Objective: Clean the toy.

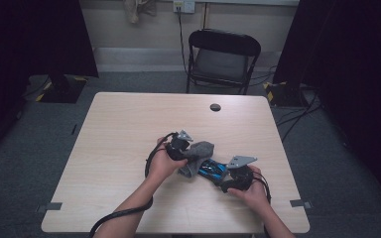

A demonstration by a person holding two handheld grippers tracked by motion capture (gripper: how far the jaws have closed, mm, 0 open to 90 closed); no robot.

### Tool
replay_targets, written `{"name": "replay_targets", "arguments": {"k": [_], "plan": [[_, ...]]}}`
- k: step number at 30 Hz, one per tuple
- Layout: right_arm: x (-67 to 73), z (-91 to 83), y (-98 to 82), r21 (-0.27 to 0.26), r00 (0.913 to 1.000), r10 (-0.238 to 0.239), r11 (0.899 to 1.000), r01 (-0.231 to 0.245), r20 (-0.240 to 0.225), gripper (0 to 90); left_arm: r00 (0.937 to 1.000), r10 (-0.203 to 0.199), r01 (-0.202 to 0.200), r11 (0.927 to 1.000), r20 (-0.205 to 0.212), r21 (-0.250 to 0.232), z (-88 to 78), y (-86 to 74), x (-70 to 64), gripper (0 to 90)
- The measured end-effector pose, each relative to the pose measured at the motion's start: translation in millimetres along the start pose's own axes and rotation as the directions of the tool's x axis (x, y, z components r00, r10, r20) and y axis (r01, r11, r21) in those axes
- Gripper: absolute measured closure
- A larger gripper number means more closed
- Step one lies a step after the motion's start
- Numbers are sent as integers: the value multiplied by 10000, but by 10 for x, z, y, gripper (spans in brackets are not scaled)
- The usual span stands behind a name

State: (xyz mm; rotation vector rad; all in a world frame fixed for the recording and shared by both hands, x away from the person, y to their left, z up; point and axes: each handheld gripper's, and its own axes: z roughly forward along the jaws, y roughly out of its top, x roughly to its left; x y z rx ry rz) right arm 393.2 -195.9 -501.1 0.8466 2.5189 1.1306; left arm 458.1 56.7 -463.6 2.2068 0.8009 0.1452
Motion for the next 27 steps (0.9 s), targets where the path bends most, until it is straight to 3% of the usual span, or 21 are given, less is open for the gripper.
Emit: {"name": "replay_targets", "arguments": {"k": [27], "plan": [[0,0,0,-1,10000,-2,10000,2,-1,246,9960,-660,661,9978,-594,6,-47,-152,257,669]]}}
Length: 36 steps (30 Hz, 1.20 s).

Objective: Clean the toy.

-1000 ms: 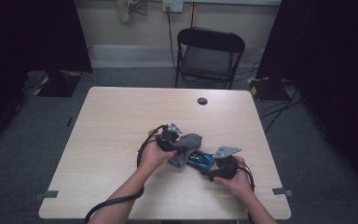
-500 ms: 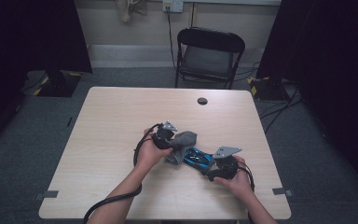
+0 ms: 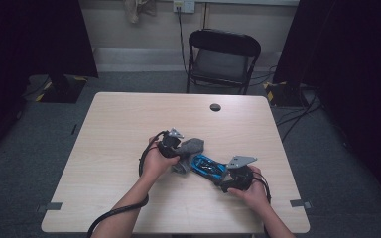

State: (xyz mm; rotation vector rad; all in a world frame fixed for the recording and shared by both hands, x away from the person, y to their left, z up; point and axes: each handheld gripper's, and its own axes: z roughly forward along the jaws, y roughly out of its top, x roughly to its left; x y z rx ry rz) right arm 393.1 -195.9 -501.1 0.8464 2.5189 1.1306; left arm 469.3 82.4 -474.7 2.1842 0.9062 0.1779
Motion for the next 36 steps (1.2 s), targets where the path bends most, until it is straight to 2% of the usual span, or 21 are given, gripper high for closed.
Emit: {"name": "replay_targets", "arguments": {"k": [8,9,16,22,28,33,34,36], "plan": [[0,0,0,1,10000,-2,10000,2,0,246,9999,-162,162,9998,-26,90,-4,-30,48,669],[0,0,0,-3,10000,-6,10000,6,1,246,9997,-112,115,9999,-219,128,-1,-40,64,669],[-1,0,0,-1,10000,-6,10000,6,-1,246,9991,-259,262,9996,-339,85,-19,-74,121,669],[0,0,0,1,10000,0,10000,0,1,246,9989,-106,110,9999,-457,93,-94,-51,131,669],[0,0,0,0,10000,-4,10000,4,-1,246,9997,-137,133,9997,-212,-192,-186,11,101,668],[0,0,0,0,10000,-1,10000,1,-1,246,9997,247,-247,9991,-6,-359,-241,113,-19,668],[0,0,0,1,10000,1,10000,-1,0,246,9993,260,-245,9983,270,-535,-243,156,-85,668],[0,0,0,1,10000,-1,10000,1,-1,246,9987,328,-304,9978,391,-584,-240,181,-123,668]]}}
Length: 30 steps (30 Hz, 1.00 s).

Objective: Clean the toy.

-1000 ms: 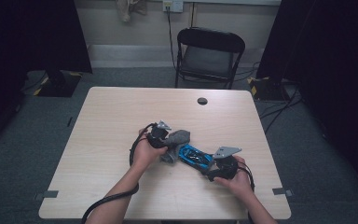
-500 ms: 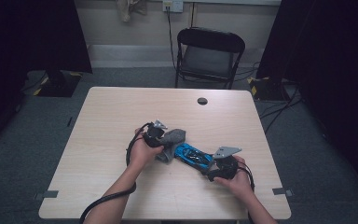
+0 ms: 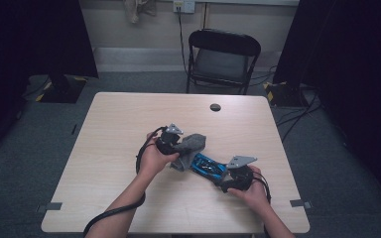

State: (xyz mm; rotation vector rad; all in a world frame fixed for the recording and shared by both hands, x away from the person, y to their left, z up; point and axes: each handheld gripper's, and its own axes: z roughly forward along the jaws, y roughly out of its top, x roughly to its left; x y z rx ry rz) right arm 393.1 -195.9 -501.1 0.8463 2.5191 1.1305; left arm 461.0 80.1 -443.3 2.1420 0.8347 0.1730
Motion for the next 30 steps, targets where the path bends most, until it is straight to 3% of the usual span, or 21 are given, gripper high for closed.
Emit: {"name": "replay_targets", "arguments": {"k": [8,13,20,30], "plan": [[0,0,0,1,10000,-7,10000,7,1,246,9960,670,-674,9977,595,63,129,120,-295,669],[0,0,0,0,10000,-2,10000,2,2,246,9924,743,-755,9971,984,87,211,135,-419,669],[-1,0,0,-1,10000,-12,10000,12,8,246,9828,1044,-1083,9940,1524,177,355,176,-662,669],[-1,0,0,3,10000,-10,10000,10,3,246,9750,1096,-1198,9919,1931,419,499,169,-803,668]]}}
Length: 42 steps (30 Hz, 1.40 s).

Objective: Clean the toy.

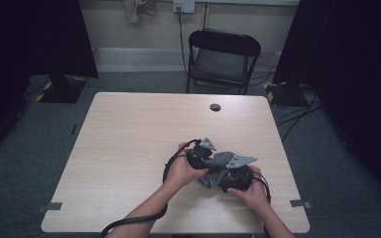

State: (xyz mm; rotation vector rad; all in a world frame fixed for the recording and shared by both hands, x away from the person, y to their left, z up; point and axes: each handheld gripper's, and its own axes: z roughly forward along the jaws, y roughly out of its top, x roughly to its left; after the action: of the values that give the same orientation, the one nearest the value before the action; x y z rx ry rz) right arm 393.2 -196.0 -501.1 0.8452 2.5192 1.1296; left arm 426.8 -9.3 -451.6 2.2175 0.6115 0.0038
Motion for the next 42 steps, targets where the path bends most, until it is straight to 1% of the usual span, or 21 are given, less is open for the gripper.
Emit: {"name": "replay_targets", "arguments": {"k": [2,3,7,9,12,14,19,20,23,25,30,42], "plan": [[0,0,0,1,10000,6,10000,-6,-4,246,10000,-15,14,10000,78,51,35,-20,-7,667],[0,0,0,1,10000,6,10000,-6,-4,246,9999,-51,51,10000,101,-31,48,-31,-7,666],[0,0,0,2,10000,4,10000,-4,-2,246,9999,105,-104,9998,64,-148,56,-49,-11,664],[0,0,0,-1,10000,1,10000,-1,0,246,9997,253,-252,9996,35,-89,54,-47,-16,663],[0,0,0,-1,10000,-1,10000,1,1,246,9996,264,-263,9996,103,-102,52,-50,-7,663],[0,0,0,-2,10000,-1,10000,1,1,246,9994,351,-351,9994,49,-44,47,-48,-1,664],[0,0,0,2,10000,2,10000,-2,1,246,9994,334,-334,9994,-85,15,25,-48,28,663],[0,0,0,1,10000,3,10000,-3,0,246,9995,287,-287,9996,-157,27,9,-55,51,663],[0,0,0,1,10000,1,10000,-1,-1,246,9996,243,-243,9997,-158,28,-7,-62,76,663],[0,0,0,2,10000,2,10000,-2,1,246,9995,156,-155,9999,-267,46,-34,-70,110,662],[1,0,0,1,10000,10,10000,-10,1,246,9993,51,-51,10000,-378,4,-63,-81,147,662],[0,0,0,1,10000,8,10000,-8,-1,246,9967,-248,243,9997,-778,-81,-151,-115,283,660]]}}
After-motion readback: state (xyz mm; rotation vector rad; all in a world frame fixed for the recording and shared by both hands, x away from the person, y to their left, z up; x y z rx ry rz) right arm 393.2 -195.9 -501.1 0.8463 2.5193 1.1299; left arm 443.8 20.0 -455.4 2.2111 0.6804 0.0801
